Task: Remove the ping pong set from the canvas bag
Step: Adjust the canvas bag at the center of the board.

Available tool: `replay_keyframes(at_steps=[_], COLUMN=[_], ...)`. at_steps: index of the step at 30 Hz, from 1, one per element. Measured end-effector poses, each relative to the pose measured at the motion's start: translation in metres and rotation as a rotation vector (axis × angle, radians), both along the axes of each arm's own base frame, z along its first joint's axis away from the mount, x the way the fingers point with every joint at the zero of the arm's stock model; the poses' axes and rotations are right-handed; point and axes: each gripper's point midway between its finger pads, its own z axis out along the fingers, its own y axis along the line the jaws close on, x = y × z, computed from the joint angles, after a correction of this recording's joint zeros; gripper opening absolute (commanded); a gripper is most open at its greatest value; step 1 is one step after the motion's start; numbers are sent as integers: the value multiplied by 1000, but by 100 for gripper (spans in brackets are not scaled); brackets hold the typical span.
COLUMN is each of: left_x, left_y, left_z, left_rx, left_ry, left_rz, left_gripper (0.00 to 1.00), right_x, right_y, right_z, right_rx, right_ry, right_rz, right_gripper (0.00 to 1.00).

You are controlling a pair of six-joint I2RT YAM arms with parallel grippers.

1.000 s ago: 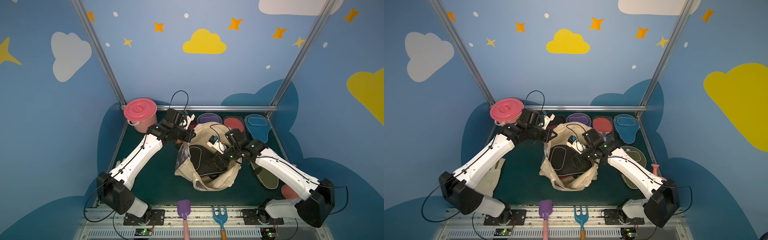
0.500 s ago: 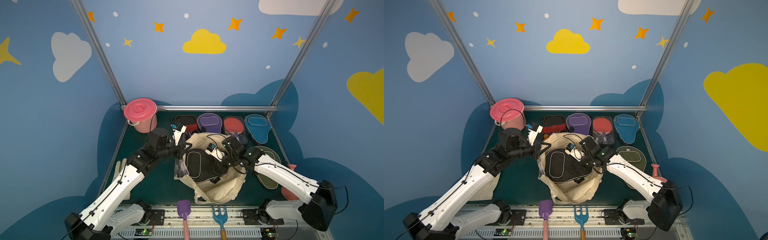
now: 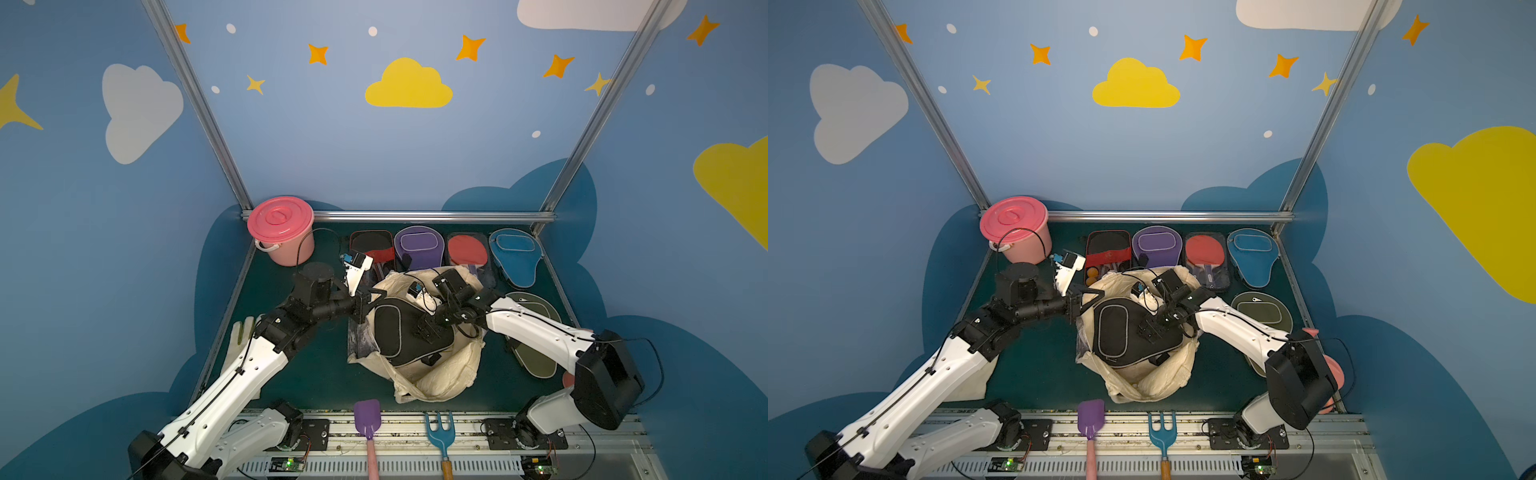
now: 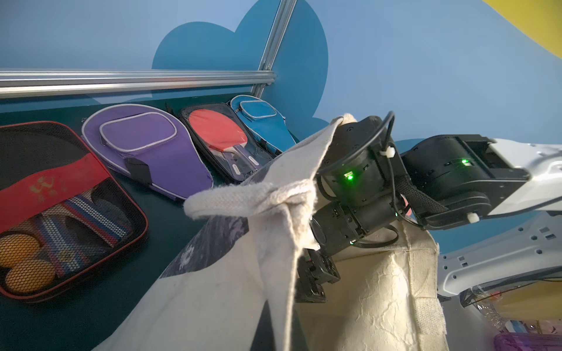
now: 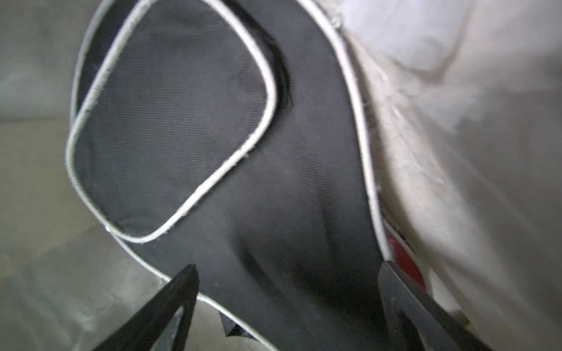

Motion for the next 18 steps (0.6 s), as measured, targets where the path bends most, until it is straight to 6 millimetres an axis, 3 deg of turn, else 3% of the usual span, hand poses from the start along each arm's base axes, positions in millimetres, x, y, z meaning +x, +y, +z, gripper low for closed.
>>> replay_keyframes(at_steps=[8,18], left_x=[2,15], left_y=[-10,-18], left_z=[-4,-25], left_rx=[-4,32], left_ry=[-2,24], left_rz=[-53,-72], left_gripper=[3,3], right_x=[14,23], right_y=[-2,24], right_z=[-1,-27], right_rx=[32,114], right_ry=[5,164], right_rz=[4,105], right_gripper=[91,92])
